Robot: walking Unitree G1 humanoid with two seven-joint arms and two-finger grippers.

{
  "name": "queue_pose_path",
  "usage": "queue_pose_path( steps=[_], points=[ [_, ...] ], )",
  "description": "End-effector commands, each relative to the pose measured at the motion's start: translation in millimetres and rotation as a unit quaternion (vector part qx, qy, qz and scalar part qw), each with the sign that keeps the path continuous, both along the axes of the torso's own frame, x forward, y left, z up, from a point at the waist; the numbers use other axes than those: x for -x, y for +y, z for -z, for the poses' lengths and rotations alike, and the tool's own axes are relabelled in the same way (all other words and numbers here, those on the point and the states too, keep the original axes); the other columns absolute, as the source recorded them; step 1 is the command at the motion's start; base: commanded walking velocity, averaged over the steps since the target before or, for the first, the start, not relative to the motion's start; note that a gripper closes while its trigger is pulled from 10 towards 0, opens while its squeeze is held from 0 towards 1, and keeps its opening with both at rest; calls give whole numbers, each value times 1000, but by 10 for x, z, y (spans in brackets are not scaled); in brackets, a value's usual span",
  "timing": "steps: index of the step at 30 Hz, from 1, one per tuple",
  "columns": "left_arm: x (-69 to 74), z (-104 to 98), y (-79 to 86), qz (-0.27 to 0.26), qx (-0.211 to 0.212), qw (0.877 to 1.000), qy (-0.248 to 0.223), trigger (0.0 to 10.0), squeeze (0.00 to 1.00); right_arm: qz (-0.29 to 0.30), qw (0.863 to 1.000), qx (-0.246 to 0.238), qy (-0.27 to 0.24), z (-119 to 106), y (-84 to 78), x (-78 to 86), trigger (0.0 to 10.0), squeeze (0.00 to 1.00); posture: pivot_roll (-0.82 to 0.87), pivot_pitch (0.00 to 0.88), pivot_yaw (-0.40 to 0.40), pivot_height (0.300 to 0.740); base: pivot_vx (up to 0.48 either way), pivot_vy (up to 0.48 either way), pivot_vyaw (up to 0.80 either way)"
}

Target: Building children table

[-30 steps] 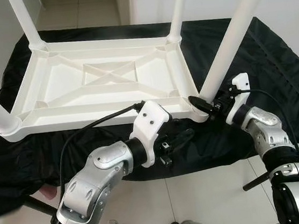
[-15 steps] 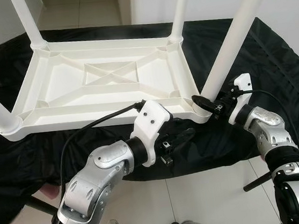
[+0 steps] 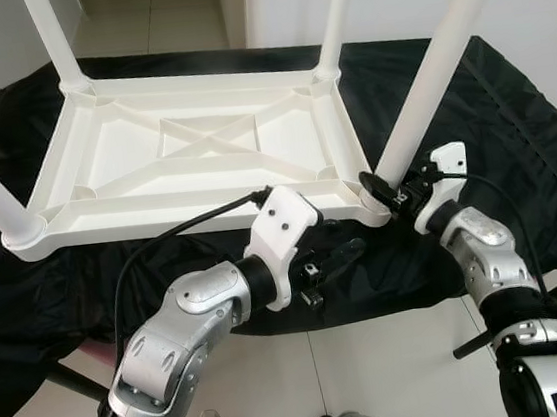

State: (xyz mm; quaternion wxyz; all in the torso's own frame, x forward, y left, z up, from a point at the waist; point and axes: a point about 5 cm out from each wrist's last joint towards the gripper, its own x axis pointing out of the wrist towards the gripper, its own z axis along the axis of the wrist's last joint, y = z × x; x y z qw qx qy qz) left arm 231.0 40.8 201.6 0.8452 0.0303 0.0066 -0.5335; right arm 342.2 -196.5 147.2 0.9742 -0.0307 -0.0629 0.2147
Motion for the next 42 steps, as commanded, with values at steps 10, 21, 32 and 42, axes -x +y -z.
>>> queue_pose_path(
  steps=[10,21,32,42],
  points=[
    [-8,-4,-20,-7,1,1000,-2,10000,0,97,993,-73,8,11,225,94,10000,0,33,58,-52,740,0,0,0],
    [-14,-5,-23,-6,1,1000,-1,10000,0,223,967,-121,9,-13,365,116,10000,0,33,61,-49,740,0,0,0],
    [-15,-6,-32,-3,2,1000,1,10000,0,269,954,-130,34,-67,650,107,10000,0,31,68,-44,740,0,0,0],
    [-17,-8,-32,-5,2,1000,0,10000,0,273,953,-124,38,-76,625,109,10000,1000,30,67,-43,740,0,0,0]
  ],
)
